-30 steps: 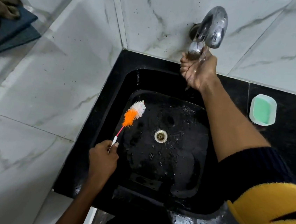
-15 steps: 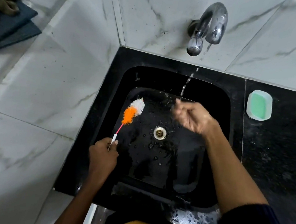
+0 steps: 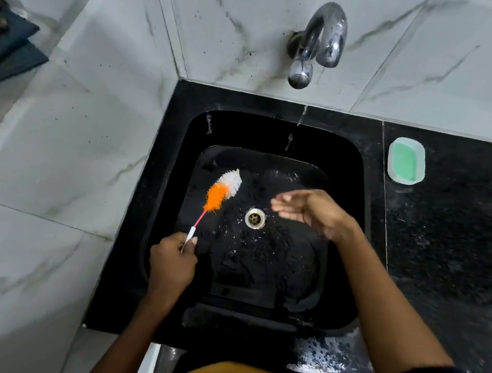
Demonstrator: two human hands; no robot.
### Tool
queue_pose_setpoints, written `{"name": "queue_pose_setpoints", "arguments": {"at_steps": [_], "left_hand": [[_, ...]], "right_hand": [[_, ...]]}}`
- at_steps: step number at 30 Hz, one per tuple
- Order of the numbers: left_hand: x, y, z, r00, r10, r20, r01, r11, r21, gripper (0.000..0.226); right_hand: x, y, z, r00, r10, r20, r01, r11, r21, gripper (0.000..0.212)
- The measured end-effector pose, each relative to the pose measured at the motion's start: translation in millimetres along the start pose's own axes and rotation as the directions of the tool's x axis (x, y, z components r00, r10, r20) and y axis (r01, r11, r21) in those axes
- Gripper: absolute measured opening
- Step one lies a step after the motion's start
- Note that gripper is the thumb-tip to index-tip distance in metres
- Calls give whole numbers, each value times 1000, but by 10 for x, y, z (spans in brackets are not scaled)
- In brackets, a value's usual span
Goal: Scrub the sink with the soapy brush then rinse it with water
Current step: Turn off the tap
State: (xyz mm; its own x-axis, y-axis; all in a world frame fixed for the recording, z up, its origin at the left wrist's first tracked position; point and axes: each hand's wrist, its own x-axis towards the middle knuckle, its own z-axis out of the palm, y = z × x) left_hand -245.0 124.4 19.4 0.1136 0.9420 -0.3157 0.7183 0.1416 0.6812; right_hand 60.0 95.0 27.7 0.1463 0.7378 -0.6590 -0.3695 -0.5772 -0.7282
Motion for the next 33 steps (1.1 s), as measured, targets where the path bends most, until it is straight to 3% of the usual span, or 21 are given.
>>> {"name": "queue_pose_setpoints", "arguments": {"at_steps": [3,4,5,6,7,8,9,10,11,12,14,15,16,17,18,19,20,22,23,27,33], "left_hand": [[10,0,9,1000,11,18,-11,1000,-8,32],[13,-6,8,1000,16,26,-15,1000,-13,32],[9,-8,9,999,16,35,-16,1000,-12,32],[5,-10,8,999,13,41,-12,1000,-13,32],[5,-14,12,999,9,48,-8,1000,-10,31],[8,-20,17,999,10,54,-9,1000,-8,31],[7,-27,23,998,8,60,-7,1000,-4,30],[5,-28,25,998,6,67,-6,1000,-4,29],[1,-30,32,997,4,74,-3,1000,-6,29],[-4,-40,48,997,6,80,-6,1000,-7,29],[-20,-20,71,995,17,97,-16,1000,-9,28],[-34,1,83,994,20,110,-18,1000,-12,27],[-46,8,105,992,25,121,-23,1000,-16,27],[-56,19,130,991,32,131,-31,999,-14,27],[-64,29,153,990,43,137,-41,999,-11,26],[-75,40,168,988,52,144,-52,999,-3,26],[-84,52,188,986,67,152,-68,998,7,26],[-113,73,248,983,86,163,-90,996,17,27],[-141,98,285,982,94,164,-99,995,19,26],[-280,222,494,973,147,179,-150,989,2,19],[-685,489,824,930,285,234,-290,957,-12,22]], "right_hand": [[-60,134,44,996,-39,80,3,909,416,30],[-28,277,63,999,28,28,-36,936,349,30],[-7,452,93,992,82,-95,-79,996,41,29],[-4,644,136,970,99,-222,-183,901,-394,27],[16,863,143,949,48,-311,-267,644,-717,25],[9,1014,147,933,2,-361,-319,470,-823,21],[-16,1093,172,928,-12,-372,-310,529,-790,16],[-29,1131,175,925,5,-381,-266,725,-636,14],[-49,1114,192,925,60,-374,-221,888,-404,15],[-104,1046,223,937,102,-335,-159,976,-147,17],[-188,922,225,958,82,-273,-38,986,163,20],[-217,888,240,950,57,-309,-16,991,133,20],[-251,864,246,920,17,-392,-49,996,-74,21],[-261,886,227,875,-52,-481,-163,905,-394,22],[-283,920,208,842,-117,-527,-286,731,-620,22],[-286,977,214,826,-181,-533,-333,606,-722,20],[-323,992,245,829,-200,-522,-287,650,-704,16],[-388,984,376,866,-88,-493,-132,910,-394,11],[-440,965,455,901,-23,-433,-82,972,-222,16],[-653,913,723,982,-20,-186,34,997,73,21],[-734,928,577,928,-103,-358,144,986,89,20]]}}
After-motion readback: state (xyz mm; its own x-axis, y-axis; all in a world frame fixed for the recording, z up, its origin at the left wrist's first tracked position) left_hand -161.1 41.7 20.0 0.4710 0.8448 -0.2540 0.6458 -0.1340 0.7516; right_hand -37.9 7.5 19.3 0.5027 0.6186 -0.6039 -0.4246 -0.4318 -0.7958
